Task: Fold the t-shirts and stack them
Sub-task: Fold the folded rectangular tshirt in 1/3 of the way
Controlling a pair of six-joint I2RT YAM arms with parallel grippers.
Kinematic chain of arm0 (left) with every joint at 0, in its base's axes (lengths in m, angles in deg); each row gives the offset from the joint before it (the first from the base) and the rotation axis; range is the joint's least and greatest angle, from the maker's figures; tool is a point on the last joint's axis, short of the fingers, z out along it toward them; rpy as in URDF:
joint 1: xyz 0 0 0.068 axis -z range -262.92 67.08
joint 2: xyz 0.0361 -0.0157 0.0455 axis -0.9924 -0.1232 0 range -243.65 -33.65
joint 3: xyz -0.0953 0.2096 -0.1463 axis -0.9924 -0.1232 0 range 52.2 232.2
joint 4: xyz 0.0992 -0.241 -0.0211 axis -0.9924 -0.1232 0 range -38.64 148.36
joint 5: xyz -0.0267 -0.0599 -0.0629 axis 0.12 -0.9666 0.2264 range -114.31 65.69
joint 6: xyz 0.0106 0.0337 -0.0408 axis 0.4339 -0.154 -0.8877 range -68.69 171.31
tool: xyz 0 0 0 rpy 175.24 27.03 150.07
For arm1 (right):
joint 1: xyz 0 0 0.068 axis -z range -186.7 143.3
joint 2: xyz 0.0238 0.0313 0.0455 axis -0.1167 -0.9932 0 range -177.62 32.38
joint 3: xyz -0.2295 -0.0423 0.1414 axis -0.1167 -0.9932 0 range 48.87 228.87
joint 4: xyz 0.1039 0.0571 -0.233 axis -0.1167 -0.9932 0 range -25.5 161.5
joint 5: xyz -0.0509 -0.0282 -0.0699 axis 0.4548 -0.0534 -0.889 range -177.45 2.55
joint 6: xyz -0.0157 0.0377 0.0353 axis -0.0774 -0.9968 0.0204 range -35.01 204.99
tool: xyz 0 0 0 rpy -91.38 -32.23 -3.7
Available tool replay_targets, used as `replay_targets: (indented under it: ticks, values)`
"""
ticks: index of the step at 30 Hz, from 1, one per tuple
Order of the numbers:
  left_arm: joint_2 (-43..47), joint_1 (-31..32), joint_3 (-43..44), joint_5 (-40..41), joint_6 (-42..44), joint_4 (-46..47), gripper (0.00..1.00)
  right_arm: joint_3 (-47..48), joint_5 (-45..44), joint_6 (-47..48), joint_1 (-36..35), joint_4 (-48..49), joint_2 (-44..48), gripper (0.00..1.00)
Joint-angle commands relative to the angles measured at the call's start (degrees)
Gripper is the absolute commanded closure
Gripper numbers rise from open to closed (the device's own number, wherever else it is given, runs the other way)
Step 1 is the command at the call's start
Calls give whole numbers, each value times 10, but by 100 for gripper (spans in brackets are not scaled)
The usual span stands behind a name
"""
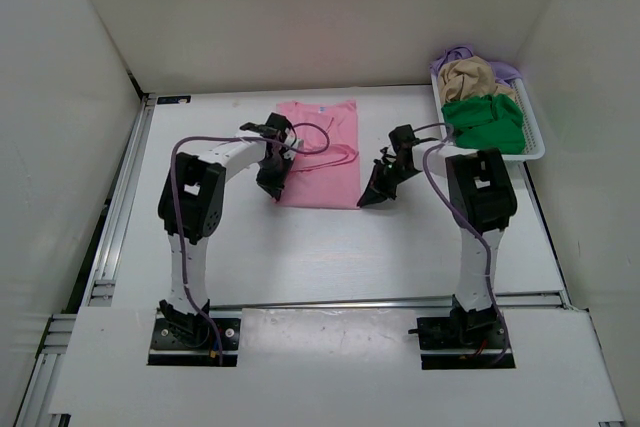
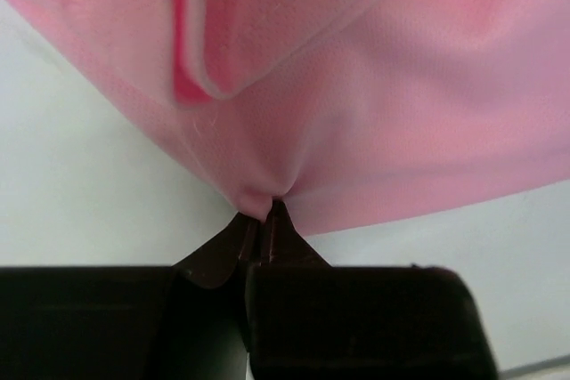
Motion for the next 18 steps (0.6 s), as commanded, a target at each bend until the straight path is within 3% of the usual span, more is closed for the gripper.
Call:
replay_targets:
  ticks: [1,10,18]
  values:
    - [69,29,-73,45,2,-23,90,-49,-33,17,7,-35,58,100]
    - [171,117,-252,110,2,-34,85,-201,-52,52,-21,-78,223,100]
    - [135,150,-239,142,2,-44,85,-235,-124,92,-28,-121,241,100]
